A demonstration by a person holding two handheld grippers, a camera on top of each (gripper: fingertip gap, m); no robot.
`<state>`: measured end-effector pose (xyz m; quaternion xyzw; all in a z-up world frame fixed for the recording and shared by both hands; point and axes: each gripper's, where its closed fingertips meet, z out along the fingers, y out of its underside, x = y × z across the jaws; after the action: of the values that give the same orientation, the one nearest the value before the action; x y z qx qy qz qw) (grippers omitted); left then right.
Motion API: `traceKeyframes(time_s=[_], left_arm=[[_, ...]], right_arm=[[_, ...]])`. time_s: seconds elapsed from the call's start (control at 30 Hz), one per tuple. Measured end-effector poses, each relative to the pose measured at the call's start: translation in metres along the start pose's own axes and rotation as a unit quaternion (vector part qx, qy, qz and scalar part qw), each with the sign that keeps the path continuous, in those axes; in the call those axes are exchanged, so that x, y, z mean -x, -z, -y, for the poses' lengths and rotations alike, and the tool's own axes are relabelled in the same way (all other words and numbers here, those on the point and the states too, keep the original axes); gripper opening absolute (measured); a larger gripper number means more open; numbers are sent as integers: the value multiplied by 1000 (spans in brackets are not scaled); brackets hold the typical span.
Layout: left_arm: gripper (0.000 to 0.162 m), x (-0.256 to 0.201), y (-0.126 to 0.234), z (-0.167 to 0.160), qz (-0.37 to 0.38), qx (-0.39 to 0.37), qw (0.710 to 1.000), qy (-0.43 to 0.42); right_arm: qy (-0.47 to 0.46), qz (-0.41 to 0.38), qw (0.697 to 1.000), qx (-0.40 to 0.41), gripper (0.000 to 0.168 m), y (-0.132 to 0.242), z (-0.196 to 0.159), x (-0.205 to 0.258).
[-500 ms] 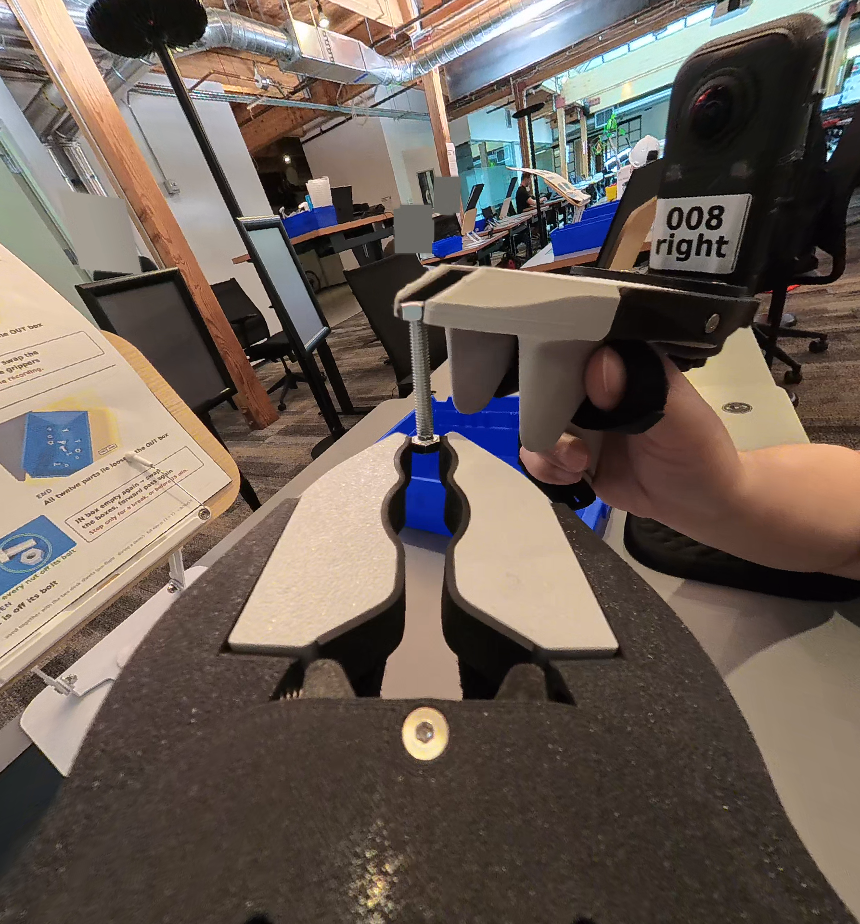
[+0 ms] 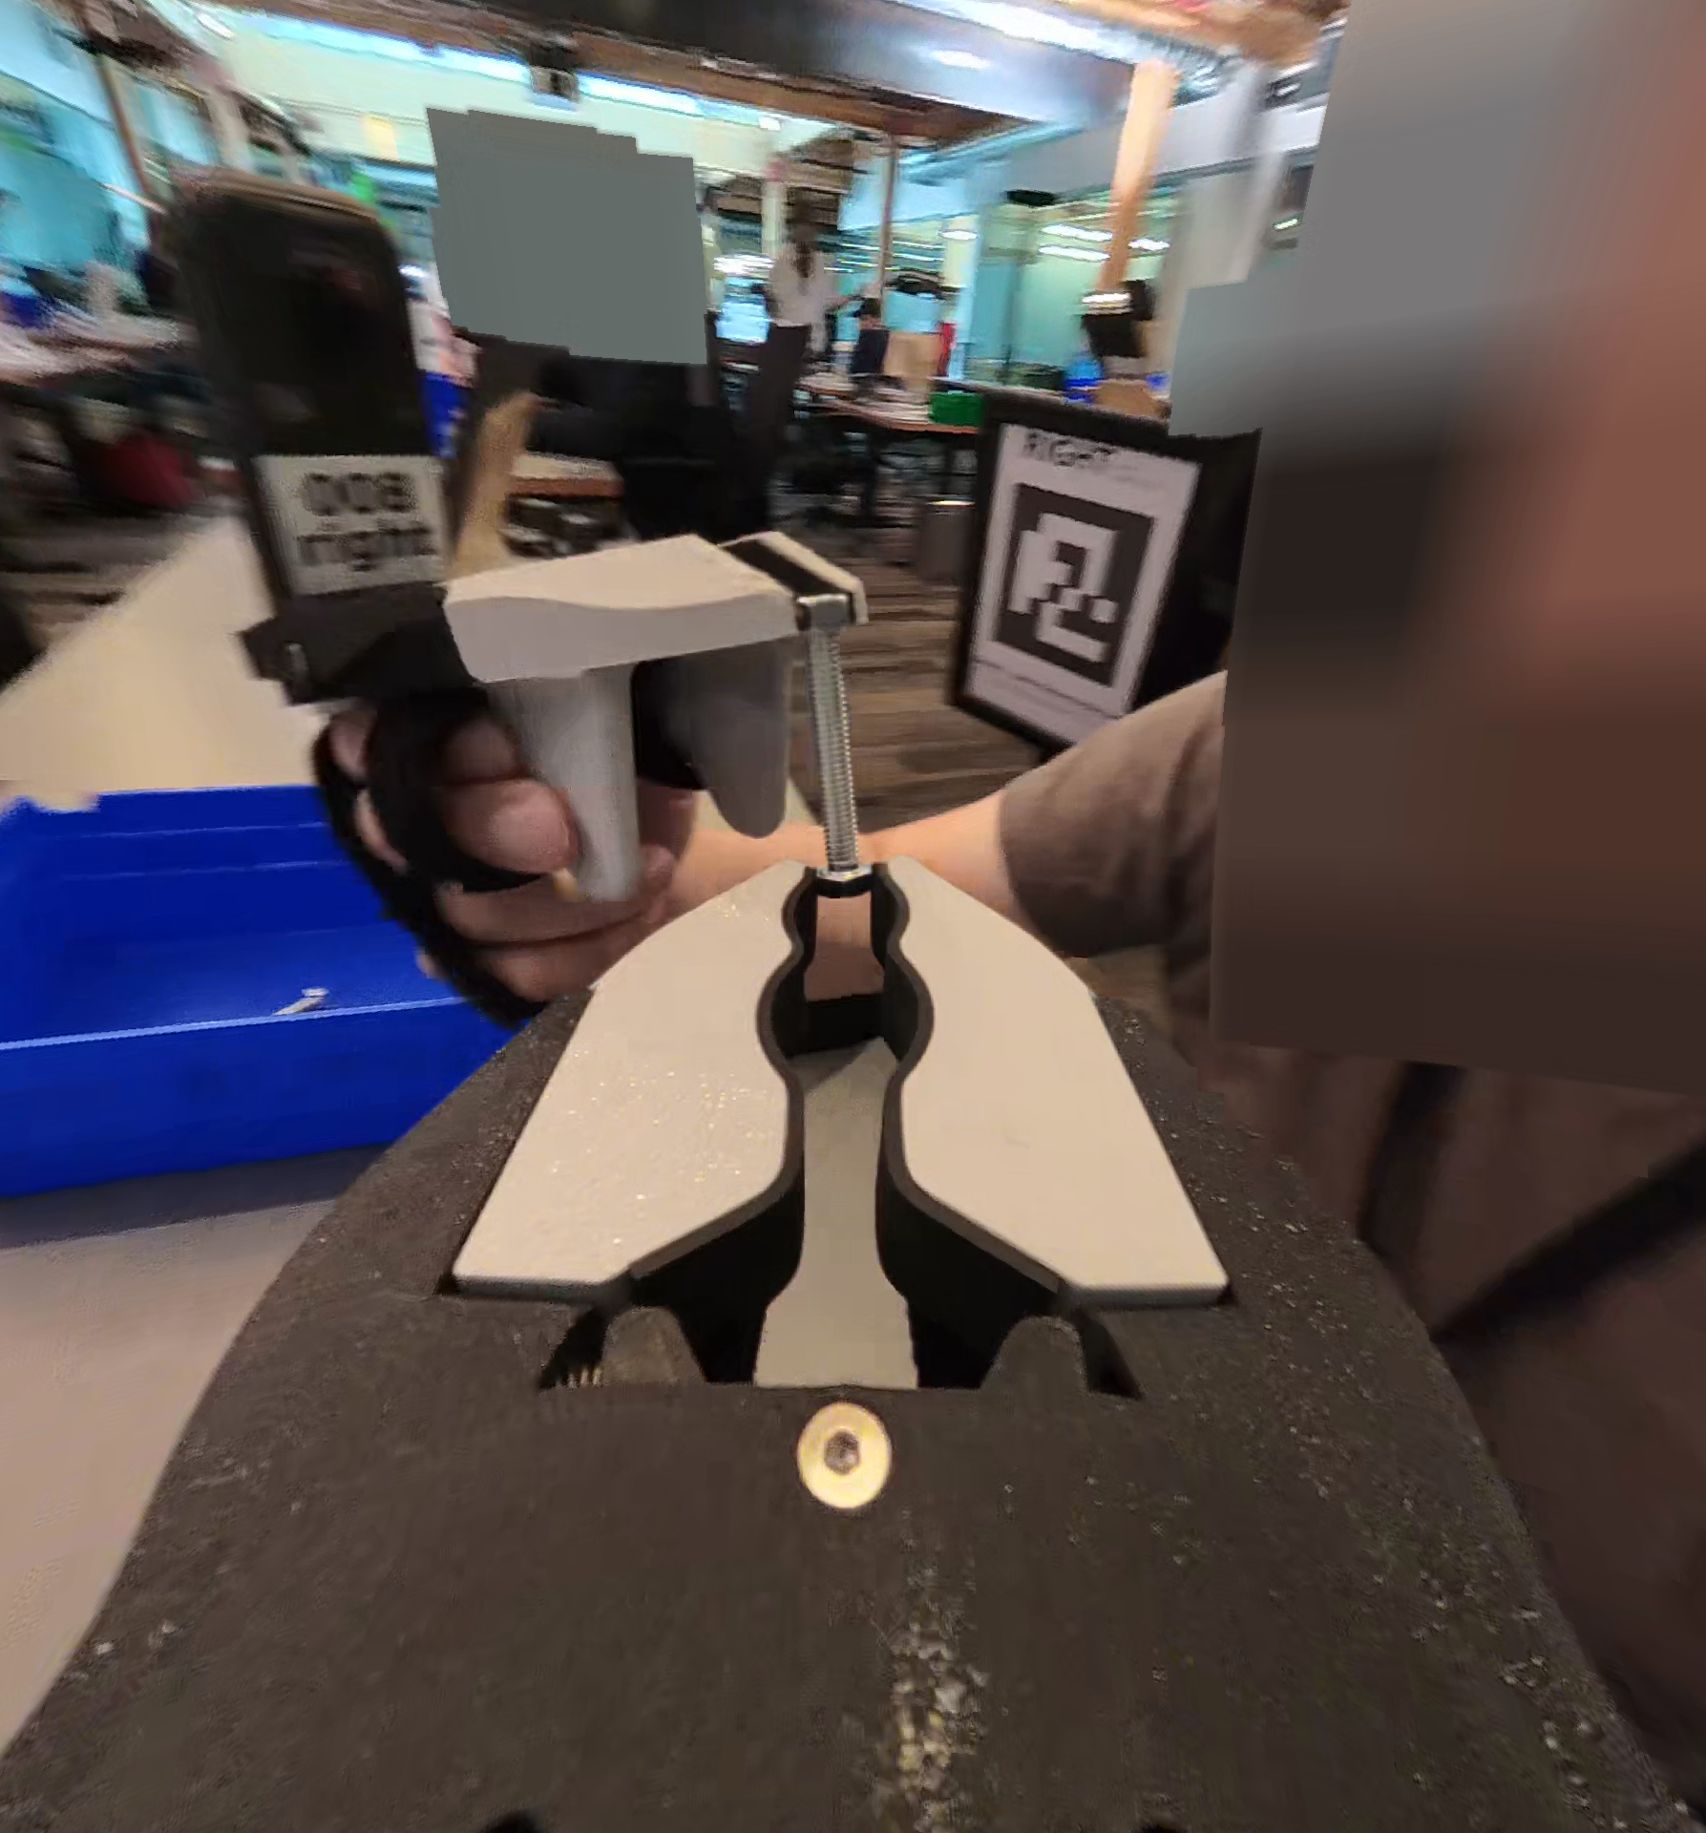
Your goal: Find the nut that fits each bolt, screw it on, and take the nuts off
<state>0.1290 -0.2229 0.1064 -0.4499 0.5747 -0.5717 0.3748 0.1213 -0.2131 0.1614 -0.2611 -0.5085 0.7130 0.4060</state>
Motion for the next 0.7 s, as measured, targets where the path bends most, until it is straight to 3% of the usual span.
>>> traceKeyframes(time_s=[0.17, 0.23, 0.37, 0.47, 0.5, 0.53, 0.63, 0.7], left_arm=[[10, -19, -7, -10, -106, 4, 993, 59], [10, -17, -11, -13, -107, 3, 992, 65], [10, -13, -12, -16, -87, 13, 995, 55], [10, -9, -5, -11, -58, 13, 997, 40], [10, -6, -2, -10, -44, 16, 998, 34], [10, -1, 0, -11, -21, 27, 999, 26], [10, 2, 4, -12, -1, 41, 999, 11], [10, 3, 4, -9, 7, 36, 999, 11]], right_arm=[[-61, 110, 990, -63, 11, -1, 2, 18], [-75, 118, 985, -97, 11, 5, 11, 17], [-42, 53, 996, -60, 11, 13, 15, 5], [25, -65, 996, 58, 11, 36, 23, -3], [44, -140, 979, 140, 11, 56, 16, -12], [54, -223, 944, 239, 11, 88, 4, -21], [-2, -433, 774, 463, 11, 220, -35, -23], [-109, -497, 687, 519, 12, 289, -62, -7]])
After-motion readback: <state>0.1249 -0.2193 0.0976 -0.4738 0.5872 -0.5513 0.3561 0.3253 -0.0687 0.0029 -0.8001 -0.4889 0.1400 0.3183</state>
